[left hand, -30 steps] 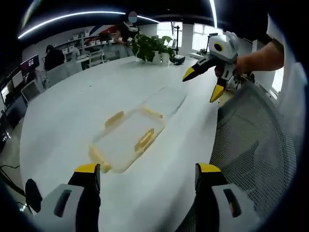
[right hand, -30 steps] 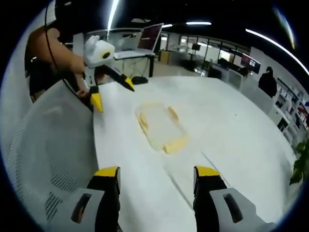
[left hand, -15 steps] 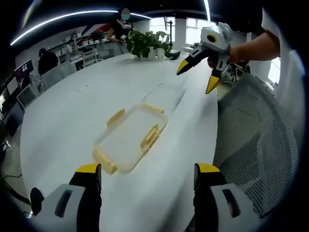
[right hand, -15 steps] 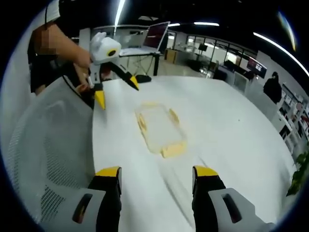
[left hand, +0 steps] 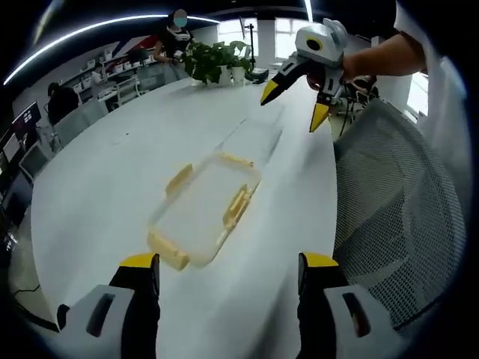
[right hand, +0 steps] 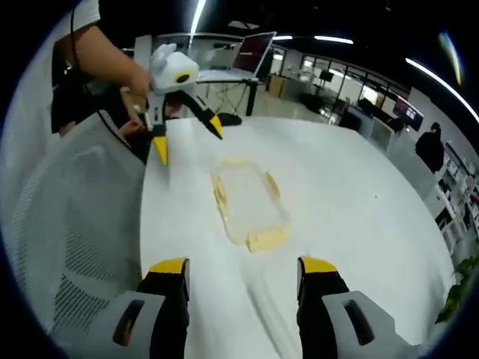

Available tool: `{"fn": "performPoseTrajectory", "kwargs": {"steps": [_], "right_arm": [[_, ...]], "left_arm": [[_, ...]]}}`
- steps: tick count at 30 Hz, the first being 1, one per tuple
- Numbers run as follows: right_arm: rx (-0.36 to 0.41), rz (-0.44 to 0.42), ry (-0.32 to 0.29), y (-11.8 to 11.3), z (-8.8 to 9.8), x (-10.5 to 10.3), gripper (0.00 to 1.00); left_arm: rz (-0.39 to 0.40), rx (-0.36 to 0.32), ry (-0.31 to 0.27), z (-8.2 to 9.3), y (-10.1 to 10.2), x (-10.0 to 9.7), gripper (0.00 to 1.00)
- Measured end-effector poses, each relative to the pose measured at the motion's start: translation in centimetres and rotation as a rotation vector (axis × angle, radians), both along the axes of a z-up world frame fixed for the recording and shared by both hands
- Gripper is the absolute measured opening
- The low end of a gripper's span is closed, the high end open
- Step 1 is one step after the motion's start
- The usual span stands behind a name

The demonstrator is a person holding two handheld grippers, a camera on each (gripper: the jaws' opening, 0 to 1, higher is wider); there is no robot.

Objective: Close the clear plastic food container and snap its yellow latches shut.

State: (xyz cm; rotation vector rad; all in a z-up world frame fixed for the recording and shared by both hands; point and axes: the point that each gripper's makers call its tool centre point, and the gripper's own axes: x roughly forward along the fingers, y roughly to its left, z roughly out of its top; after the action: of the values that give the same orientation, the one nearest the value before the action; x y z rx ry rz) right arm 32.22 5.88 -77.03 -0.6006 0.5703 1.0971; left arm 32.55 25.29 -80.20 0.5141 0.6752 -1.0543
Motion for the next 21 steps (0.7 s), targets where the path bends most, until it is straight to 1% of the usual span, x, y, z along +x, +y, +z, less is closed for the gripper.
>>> {"fn": "performPoseTrajectory", "kwargs": {"steps": [8, 15, 21], "right_arm": [[-0.018, 0.028, -0.005, 0.3, -0.1, 0.5, 0.56], [-0.028, 0.048, 0.000, 0.6, -0.2, 0.8, 0.56], [-0.045, 0.073, -0.004, 0.9, -0.3, 1.3, 0.56]], "left_arm": [[-0.045, 0.036, -0.008, -0.3, 0.2, 0.4, 0.73], [-0.063, 0.053, -0.013, -0.3, 0.3, 0.8, 0.72], [-0.094, 0.083, -0.021, -0.4, 0.5, 1.4, 0.71]]}}
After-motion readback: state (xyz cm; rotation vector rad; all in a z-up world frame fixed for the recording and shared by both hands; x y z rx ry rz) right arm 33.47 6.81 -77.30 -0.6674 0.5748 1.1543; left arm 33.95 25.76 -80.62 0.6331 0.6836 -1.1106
